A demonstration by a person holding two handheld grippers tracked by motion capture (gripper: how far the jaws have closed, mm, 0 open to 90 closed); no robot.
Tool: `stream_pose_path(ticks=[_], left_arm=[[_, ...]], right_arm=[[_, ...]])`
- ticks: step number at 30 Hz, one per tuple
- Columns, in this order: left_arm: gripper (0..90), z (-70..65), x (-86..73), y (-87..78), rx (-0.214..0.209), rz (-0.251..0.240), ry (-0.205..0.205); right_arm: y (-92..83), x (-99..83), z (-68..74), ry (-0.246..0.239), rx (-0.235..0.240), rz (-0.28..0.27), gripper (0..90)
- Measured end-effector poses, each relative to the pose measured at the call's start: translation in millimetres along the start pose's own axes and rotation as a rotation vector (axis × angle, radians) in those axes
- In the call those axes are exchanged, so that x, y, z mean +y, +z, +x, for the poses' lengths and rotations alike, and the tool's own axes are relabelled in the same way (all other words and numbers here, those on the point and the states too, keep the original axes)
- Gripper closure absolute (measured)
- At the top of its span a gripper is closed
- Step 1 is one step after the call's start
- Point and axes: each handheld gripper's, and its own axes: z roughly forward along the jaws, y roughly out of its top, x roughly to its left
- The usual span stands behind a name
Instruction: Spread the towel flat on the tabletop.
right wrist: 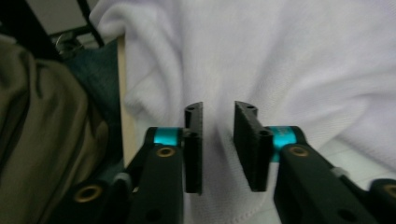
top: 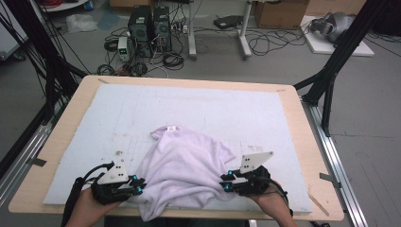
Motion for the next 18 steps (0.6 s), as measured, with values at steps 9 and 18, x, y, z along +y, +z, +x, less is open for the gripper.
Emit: stream_pose_path(ticks=[9,18], left_arm=[[62.6,61.4,37.7,24.7,0.06,-0.086,-0.052],[74.9,111.6,54.8,79.4,0.123,-0.046,-0.103]], right_arm=[[3.6,12.3,-55.0,0.071,-0.151,-0.044,58.0],[22.7,0.3,-91.7,0.149,-0.215,0.035,52.3]])
